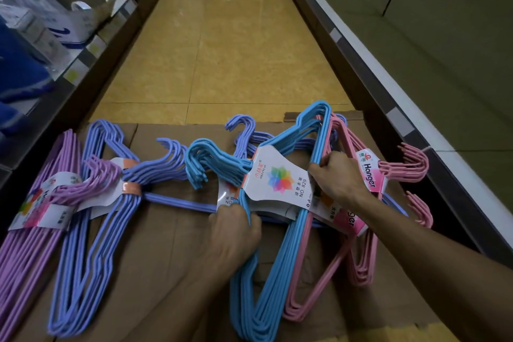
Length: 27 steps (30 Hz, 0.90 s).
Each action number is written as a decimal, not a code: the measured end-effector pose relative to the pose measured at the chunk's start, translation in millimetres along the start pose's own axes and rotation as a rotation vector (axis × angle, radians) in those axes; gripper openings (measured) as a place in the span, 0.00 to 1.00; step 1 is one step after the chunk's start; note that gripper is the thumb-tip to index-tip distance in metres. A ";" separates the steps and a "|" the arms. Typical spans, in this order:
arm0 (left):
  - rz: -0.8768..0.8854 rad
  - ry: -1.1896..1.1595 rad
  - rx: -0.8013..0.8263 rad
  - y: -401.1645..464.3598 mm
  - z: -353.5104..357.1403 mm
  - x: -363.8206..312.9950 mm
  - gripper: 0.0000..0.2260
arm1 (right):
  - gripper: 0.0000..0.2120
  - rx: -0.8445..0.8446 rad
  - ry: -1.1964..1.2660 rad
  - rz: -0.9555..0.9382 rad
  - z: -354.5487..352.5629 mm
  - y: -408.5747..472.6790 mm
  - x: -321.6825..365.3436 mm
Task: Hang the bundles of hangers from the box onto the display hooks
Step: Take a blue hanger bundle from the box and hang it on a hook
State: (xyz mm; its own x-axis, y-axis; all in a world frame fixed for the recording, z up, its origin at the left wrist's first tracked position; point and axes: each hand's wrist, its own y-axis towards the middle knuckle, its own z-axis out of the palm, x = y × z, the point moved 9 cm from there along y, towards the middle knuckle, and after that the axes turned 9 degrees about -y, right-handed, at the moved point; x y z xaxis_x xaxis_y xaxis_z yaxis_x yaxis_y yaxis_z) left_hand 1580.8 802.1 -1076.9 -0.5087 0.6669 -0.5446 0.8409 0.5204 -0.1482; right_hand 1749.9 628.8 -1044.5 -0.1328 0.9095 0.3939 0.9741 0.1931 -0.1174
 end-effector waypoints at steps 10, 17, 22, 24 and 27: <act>-0.184 -0.455 -0.007 -5.0 7.9 15.1 0.25 | 0.36 -0.186 -0.593 -0.595 -29.9 22.2 95.0; -0.319 -0.770 0.164 -4.6 34.2 26.4 0.22 | 0.27 0.239 -0.994 -0.859 27.7 45.0 142.1; -0.349 -0.888 0.199 -5.2 41.1 26.7 0.30 | 0.21 0.431 -1.014 -0.823 44.5 54.1 136.3; -0.359 -0.929 0.203 -6.5 42.7 25.8 0.32 | 0.19 0.459 -0.977 -0.804 51.6 58.4 133.1; -0.379 -0.978 0.188 -7.0 45.0 26.5 0.35 | 0.17 0.465 -0.986 -0.811 58.2 65.9 130.6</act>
State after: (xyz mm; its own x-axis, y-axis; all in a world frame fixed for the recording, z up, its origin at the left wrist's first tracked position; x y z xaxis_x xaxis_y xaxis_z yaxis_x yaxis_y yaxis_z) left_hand 1569.7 792.2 -1127.4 -0.4444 -0.2831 -0.8499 0.7161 0.4578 -0.5269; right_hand 1786.1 781.7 -1053.8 -0.8998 0.3265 -0.2894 0.4350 0.7224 -0.5374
